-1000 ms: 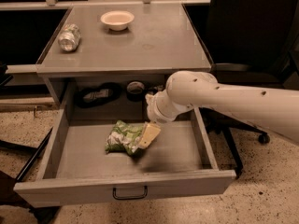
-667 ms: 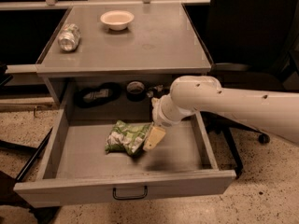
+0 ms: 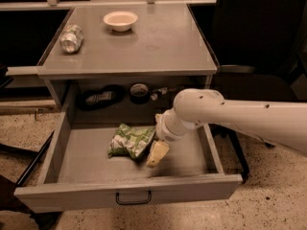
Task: Pick green jalapeno chip bag from top drawer and place on counter
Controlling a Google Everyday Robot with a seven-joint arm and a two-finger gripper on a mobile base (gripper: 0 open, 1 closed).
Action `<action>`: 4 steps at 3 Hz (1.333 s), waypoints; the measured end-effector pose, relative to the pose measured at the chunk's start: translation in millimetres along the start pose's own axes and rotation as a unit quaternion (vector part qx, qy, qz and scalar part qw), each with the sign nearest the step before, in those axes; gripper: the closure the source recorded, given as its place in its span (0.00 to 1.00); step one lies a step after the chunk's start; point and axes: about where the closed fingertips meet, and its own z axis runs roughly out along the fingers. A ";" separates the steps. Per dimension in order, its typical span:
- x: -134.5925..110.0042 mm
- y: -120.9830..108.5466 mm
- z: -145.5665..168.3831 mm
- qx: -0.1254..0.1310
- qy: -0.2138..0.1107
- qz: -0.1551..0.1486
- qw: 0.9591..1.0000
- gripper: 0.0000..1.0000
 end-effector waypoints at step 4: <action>-55.1 32.8 54.5 -0.078 -0.023 -0.050 0.995 0.19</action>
Offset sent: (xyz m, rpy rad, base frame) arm -0.0214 0.0776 -0.0336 0.0494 0.1120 0.1689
